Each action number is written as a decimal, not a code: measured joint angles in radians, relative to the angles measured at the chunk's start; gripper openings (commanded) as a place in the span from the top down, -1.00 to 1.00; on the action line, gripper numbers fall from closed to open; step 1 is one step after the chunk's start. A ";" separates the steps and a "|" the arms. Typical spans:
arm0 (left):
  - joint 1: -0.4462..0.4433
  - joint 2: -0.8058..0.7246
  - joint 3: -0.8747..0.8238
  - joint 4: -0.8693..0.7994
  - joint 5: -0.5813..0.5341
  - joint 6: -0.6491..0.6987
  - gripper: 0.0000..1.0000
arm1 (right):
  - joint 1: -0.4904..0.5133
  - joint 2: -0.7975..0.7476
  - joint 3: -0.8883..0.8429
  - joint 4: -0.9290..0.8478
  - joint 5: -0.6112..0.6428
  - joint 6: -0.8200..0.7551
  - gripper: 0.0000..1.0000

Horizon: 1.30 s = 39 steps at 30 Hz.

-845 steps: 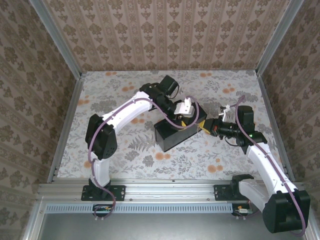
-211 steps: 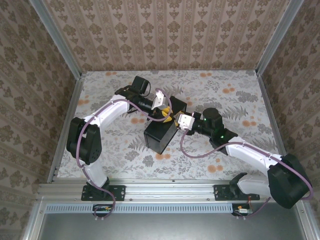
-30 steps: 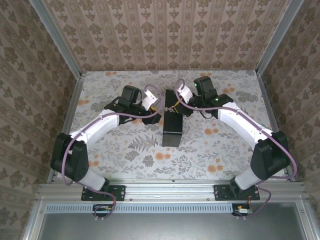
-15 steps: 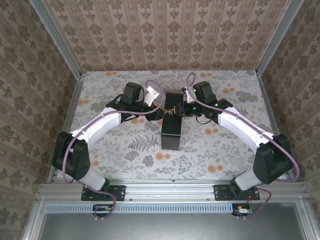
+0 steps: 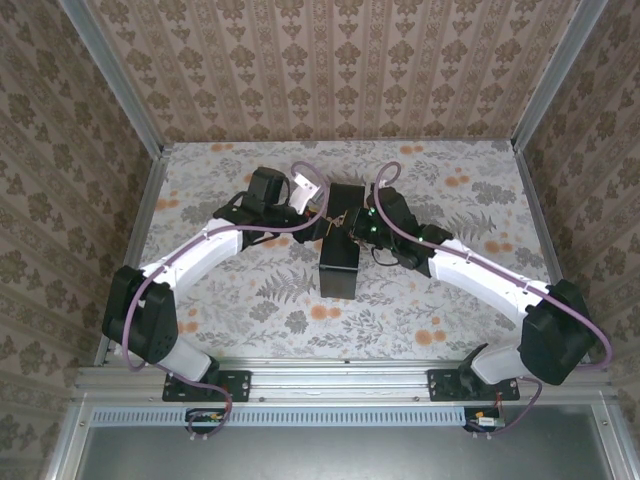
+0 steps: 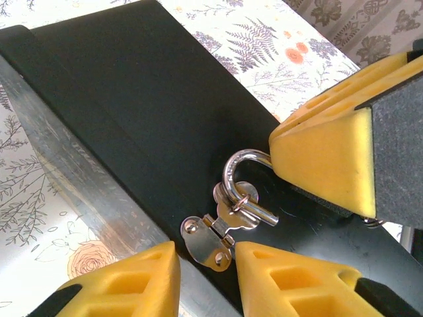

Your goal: Unlock the padlock with the key

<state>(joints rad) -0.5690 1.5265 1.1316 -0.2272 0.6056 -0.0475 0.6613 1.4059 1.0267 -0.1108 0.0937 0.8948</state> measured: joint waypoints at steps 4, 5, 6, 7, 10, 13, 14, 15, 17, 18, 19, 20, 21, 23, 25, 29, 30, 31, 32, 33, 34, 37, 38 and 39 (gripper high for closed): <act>0.001 0.000 -0.010 0.032 -0.003 -0.014 0.38 | 0.031 0.014 -0.002 0.021 0.091 0.034 1.00; 0.002 0.000 -0.012 0.037 -0.008 -0.014 0.38 | 0.035 0.022 0.000 0.029 0.109 0.033 1.00; 0.003 0.000 -0.012 0.041 -0.011 -0.015 0.38 | 0.039 0.028 0.001 0.037 0.122 0.032 1.00; 0.004 0.000 -0.012 0.043 -0.013 -0.017 0.38 | 0.043 0.034 0.001 0.050 0.140 0.027 1.00; 0.006 0.000 -0.013 0.047 -0.014 -0.018 0.38 | 0.051 0.055 -0.005 0.107 0.192 0.018 1.00; 0.005 0.002 -0.019 0.052 0.011 -0.021 0.39 | 0.051 0.082 -0.020 0.199 0.217 0.008 1.00; 0.005 0.004 -0.019 0.056 0.018 -0.022 0.39 | 0.051 0.094 -0.020 0.226 0.222 0.006 1.00; 0.006 0.006 -0.019 0.056 0.021 -0.024 0.39 | 0.052 0.106 -0.020 0.253 0.230 0.006 1.00; 0.007 0.006 -0.019 0.057 0.023 -0.029 0.37 | 0.050 0.120 -0.020 0.294 0.245 0.006 1.00; 0.010 0.006 -0.019 0.058 0.025 -0.033 0.36 | 0.050 0.121 -0.020 0.305 0.251 0.006 1.00; 0.014 0.006 -0.021 0.060 0.032 -0.038 0.35 | 0.050 0.121 -0.022 0.312 0.253 0.005 1.00; 0.018 0.006 -0.023 0.062 0.039 -0.041 0.34 | 0.047 0.121 -0.024 0.318 0.254 0.002 1.00; 0.021 0.006 -0.025 0.064 0.048 -0.045 0.32 | 0.039 0.119 -0.029 0.322 0.253 -0.005 1.00; 0.029 0.006 -0.026 0.063 0.063 -0.051 0.30 | 0.020 0.101 -0.043 0.313 0.241 -0.018 1.00; 0.034 0.006 -0.026 0.058 0.081 -0.054 0.28 | -0.030 0.057 -0.057 0.285 0.227 -0.040 0.99; 0.040 0.006 -0.026 0.058 0.121 -0.070 0.26 | -0.181 -0.055 -0.077 0.259 0.178 -0.087 0.99; 0.040 0.006 -0.026 0.058 0.129 -0.074 0.26 | -0.226 -0.085 -0.095 0.262 0.167 -0.093 1.00; 0.040 0.006 -0.026 0.057 0.133 -0.076 0.26 | -0.269 -0.110 -0.119 0.267 0.156 -0.099 1.00; 0.040 0.008 -0.026 0.058 0.137 -0.081 0.26 | -0.306 -0.124 -0.145 0.277 0.145 -0.105 1.00; 0.041 0.008 -0.026 0.060 0.138 -0.085 0.26 | -0.346 -0.133 -0.181 0.289 0.131 -0.112 1.00; 0.041 0.010 -0.029 0.064 0.140 -0.090 0.25 | -0.383 -0.130 -0.219 0.296 0.118 -0.124 1.00; 0.041 0.010 -0.036 0.072 0.140 -0.098 0.26 | -0.455 -0.052 -0.312 0.299 0.076 -0.177 0.97; 0.041 0.010 -0.038 0.072 0.140 -0.099 0.25 | -0.469 -0.017 -0.335 0.304 0.060 -0.190 0.96; 0.041 0.010 -0.040 0.071 0.139 -0.100 0.25 | -0.485 0.026 -0.362 0.309 0.039 -0.204 0.92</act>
<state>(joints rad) -0.5282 1.5364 1.0920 -0.1558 0.7448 -0.1471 0.1761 1.4319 0.6651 0.1986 0.1326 0.6907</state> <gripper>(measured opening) 0.372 0.145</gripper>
